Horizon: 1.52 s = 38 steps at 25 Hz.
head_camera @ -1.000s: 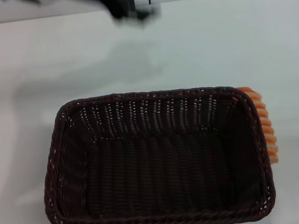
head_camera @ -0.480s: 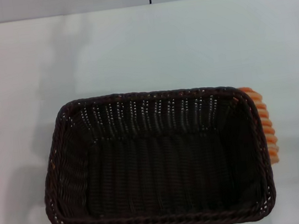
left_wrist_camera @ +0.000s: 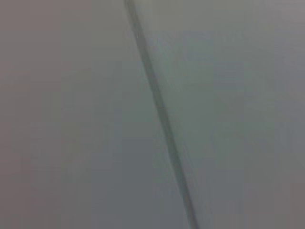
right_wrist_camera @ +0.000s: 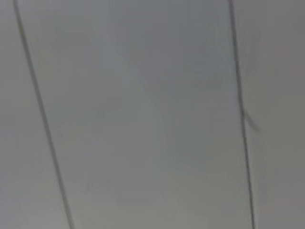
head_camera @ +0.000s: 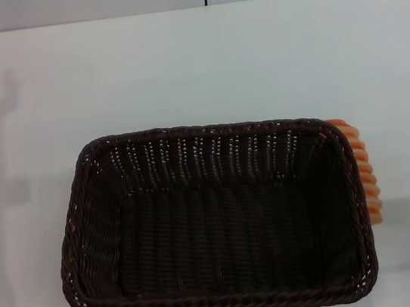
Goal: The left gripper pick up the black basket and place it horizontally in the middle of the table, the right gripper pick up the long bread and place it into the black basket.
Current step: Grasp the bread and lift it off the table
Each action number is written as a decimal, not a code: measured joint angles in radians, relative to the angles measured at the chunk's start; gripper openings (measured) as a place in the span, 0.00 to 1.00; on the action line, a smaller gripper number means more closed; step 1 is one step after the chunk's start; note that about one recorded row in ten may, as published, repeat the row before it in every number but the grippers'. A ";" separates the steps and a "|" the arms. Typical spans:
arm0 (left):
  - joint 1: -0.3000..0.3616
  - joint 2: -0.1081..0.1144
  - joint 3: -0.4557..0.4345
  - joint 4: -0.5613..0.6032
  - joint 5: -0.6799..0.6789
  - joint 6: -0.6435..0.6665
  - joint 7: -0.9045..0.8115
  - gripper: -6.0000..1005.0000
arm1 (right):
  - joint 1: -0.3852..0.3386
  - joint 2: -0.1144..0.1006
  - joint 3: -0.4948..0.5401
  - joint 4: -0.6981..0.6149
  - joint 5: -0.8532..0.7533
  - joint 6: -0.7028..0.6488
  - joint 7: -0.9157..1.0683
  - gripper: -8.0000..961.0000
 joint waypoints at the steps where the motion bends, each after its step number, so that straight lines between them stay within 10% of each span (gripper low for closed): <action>1: -0.047 0.001 -0.051 0.176 0.011 0.036 -0.123 0.80 | 0.005 0.001 -0.006 0.001 0.000 0.018 0.000 0.80; 6: -0.089 0.004 -0.093 0.318 0.015 0.062 -0.224 0.80 | 0.058 0.004 -0.034 0.003 0.000 0.140 0.000 0.79; 7: -0.161 0.004 -0.168 0.577 0.018 0.135 -0.376 0.80 | 0.070 0.004 -0.036 0.005 0.000 0.164 0.000 0.79; 9: -0.164 0.004 -0.174 0.620 0.018 0.154 -0.397 0.80 | 0.093 0.004 -0.042 0.009 0.000 0.208 0.000 0.79; 29: -0.172 0.000 -0.165 0.637 0.061 0.167 -0.398 0.80 | 0.223 0.001 -0.051 0.027 0.000 0.537 0.000 0.78; 38: -0.173 -0.001 -0.166 0.637 0.083 0.169 -0.398 0.80 | 0.177 -0.004 -0.011 0.036 0.005 0.450 0.000 0.71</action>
